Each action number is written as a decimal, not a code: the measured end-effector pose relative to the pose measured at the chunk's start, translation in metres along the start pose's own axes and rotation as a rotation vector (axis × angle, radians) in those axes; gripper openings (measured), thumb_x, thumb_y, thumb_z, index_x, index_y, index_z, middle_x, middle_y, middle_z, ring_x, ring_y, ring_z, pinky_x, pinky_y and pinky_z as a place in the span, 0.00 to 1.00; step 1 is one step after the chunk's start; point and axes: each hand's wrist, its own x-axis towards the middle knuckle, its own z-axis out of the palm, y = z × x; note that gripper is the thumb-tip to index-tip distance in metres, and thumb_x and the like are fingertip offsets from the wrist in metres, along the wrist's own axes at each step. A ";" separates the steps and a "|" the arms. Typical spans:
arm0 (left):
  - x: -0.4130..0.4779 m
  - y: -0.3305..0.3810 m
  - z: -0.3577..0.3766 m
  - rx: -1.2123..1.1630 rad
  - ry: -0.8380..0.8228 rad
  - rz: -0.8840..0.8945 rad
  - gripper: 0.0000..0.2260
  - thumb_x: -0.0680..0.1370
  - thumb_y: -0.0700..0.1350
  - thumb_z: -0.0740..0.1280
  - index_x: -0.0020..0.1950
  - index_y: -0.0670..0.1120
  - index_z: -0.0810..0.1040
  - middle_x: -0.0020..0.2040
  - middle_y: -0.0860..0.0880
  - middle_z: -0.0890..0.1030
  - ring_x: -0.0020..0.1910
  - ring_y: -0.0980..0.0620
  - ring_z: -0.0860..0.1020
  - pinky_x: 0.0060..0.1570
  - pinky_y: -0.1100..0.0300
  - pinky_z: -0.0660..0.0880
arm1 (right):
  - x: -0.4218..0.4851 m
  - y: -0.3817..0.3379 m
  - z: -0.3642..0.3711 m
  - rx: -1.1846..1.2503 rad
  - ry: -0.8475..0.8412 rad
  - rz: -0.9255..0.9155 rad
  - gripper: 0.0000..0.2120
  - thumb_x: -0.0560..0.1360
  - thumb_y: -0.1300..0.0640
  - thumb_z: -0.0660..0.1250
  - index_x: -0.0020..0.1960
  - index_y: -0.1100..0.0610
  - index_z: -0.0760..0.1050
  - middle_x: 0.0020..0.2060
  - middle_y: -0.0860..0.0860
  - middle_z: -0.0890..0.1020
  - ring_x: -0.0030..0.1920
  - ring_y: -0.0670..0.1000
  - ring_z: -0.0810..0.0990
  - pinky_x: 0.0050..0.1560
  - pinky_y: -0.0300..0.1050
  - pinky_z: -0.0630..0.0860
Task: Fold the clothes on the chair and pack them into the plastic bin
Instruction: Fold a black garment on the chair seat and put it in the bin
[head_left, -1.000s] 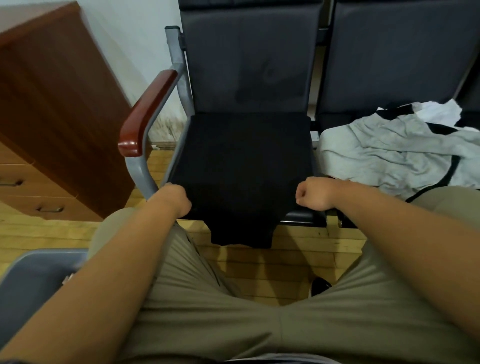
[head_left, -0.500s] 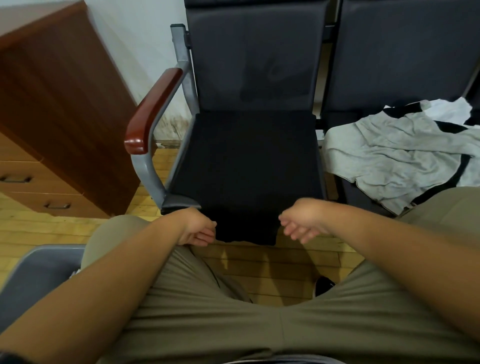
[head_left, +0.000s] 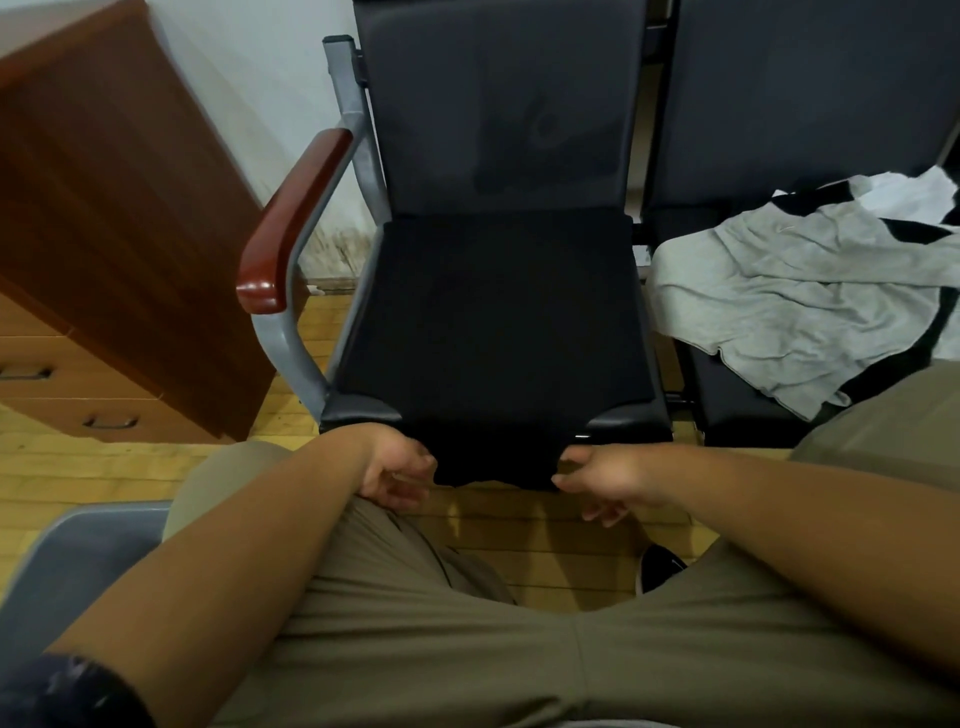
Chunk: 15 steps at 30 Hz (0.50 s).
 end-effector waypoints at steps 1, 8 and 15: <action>0.002 0.000 0.001 0.019 0.002 0.000 0.06 0.87 0.40 0.63 0.61 0.48 0.77 0.61 0.45 0.81 0.52 0.47 0.81 0.50 0.50 0.81 | 0.001 0.000 0.000 -0.004 0.003 -0.007 0.24 0.85 0.44 0.65 0.79 0.44 0.65 0.70 0.51 0.74 0.58 0.54 0.84 0.57 0.53 0.85; 0.007 0.002 0.008 0.069 0.036 -0.017 0.06 0.84 0.43 0.70 0.61 0.44 0.78 0.50 0.47 0.81 0.49 0.50 0.79 0.43 0.55 0.80 | 0.005 -0.002 0.002 -0.003 0.045 0.009 0.19 0.79 0.44 0.74 0.67 0.49 0.77 0.60 0.50 0.82 0.58 0.54 0.84 0.56 0.51 0.83; 0.007 0.002 0.009 0.155 0.058 0.011 0.18 0.79 0.46 0.77 0.67 0.45 0.78 0.63 0.43 0.83 0.56 0.48 0.82 0.42 0.56 0.83 | -0.003 -0.014 0.005 -0.021 0.112 0.032 0.15 0.78 0.51 0.77 0.62 0.52 0.79 0.57 0.51 0.83 0.55 0.53 0.85 0.57 0.52 0.84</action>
